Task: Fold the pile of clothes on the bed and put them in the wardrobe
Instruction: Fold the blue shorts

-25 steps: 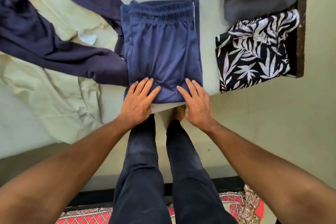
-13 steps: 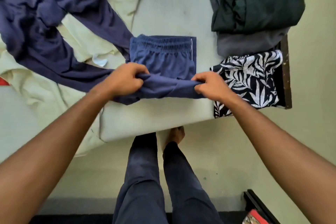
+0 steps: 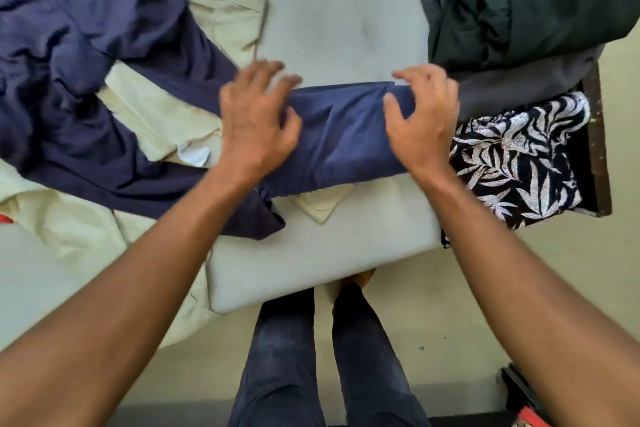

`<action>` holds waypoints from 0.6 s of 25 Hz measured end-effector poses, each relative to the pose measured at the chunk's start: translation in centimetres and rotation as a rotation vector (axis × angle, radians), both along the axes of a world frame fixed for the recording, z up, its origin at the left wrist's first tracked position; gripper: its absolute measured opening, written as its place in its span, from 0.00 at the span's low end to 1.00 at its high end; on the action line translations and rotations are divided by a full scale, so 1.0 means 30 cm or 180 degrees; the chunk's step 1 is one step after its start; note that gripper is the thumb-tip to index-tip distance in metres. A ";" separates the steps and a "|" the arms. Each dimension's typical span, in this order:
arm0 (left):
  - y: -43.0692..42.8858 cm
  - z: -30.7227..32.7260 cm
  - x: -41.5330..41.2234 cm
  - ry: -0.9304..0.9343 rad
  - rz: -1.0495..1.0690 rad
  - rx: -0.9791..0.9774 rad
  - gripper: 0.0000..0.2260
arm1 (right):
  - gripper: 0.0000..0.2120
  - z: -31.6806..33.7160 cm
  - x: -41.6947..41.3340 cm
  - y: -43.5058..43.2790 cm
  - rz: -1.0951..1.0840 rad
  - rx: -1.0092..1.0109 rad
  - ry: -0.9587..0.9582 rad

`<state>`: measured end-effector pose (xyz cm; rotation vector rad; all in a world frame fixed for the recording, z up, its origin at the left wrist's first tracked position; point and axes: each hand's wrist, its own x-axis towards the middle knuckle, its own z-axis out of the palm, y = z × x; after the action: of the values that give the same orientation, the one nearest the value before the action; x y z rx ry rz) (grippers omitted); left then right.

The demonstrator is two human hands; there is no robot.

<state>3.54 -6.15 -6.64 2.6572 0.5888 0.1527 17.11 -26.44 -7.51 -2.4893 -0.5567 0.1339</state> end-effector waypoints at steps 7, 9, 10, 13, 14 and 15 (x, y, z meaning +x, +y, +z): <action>-0.164 -0.170 -0.129 0.1002 -0.0779 0.0389 0.34 | 0.26 -0.130 -0.265 -0.016 0.1042 -0.1240 0.0070; -0.145 -0.212 -0.125 0.1106 -0.0881 0.0413 0.36 | 0.27 -0.175 -0.242 -0.014 0.1142 -0.1457 0.0011; -0.143 -0.214 -0.118 0.1132 -0.0931 0.0429 0.37 | 0.27 -0.181 -0.230 -0.015 0.1149 -0.1445 -0.0025; -0.150 -0.170 -0.121 0.1018 -0.0984 0.0374 0.38 | 0.26 -0.118 -0.251 -0.039 0.0543 -0.0569 0.0239; -0.152 -0.151 -0.131 0.0938 -0.0987 0.0368 0.37 | 0.24 -0.104 -0.277 -0.057 0.0022 -0.0141 0.0297; -0.152 -0.134 -0.148 0.0872 -0.0990 0.0361 0.37 | 0.23 -0.087 -0.306 -0.074 -0.0627 0.0212 0.0410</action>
<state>-0.89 -10.70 -10.67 2.8615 0.2453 -0.2795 7.92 -28.67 -10.12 -2.4337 -0.2567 0.1940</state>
